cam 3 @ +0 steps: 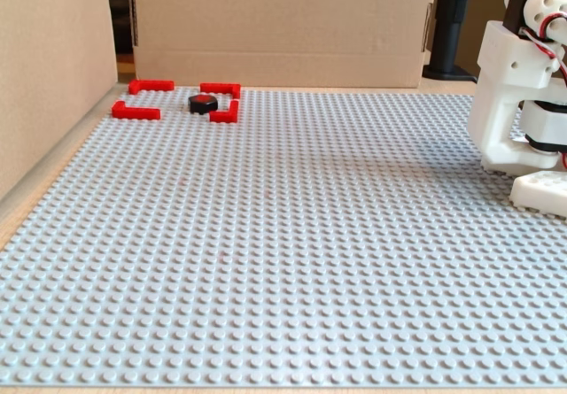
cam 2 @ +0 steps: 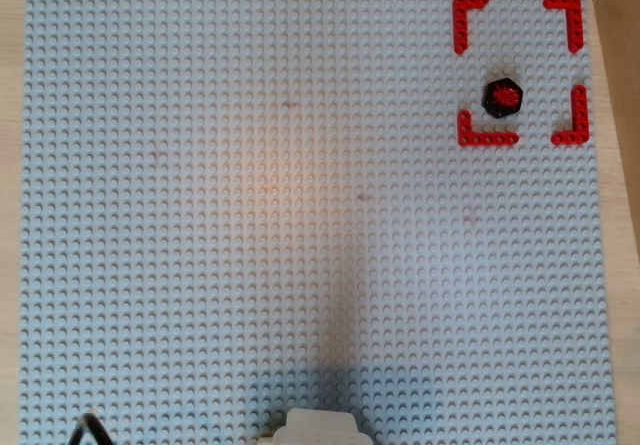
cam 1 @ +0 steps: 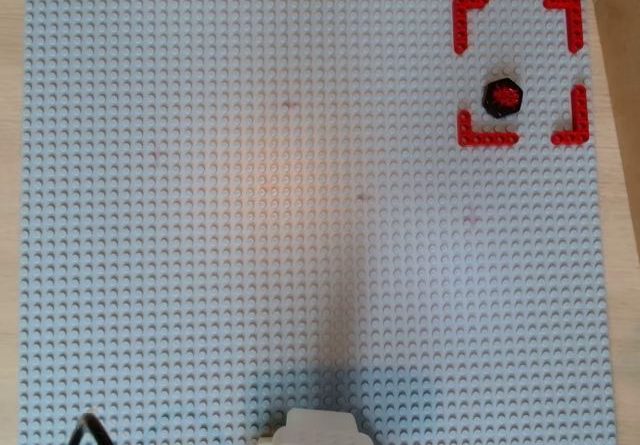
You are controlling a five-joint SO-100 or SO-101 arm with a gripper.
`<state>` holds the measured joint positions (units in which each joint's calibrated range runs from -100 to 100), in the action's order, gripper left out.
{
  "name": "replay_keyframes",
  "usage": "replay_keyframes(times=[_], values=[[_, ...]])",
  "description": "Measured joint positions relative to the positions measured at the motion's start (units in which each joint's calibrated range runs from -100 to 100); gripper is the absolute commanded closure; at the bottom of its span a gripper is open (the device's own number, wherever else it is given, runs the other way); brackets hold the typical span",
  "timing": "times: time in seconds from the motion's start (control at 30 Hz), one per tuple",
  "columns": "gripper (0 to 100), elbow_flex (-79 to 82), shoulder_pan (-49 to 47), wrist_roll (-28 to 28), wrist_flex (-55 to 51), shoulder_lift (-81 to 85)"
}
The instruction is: Grab the Lego and store it in red box
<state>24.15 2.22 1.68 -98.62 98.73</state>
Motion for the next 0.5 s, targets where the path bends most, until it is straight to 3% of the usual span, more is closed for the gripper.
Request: replay_keyframes(times=[0.5], values=[[97,-0.3,0.0,0.0,-0.2,0.0]])
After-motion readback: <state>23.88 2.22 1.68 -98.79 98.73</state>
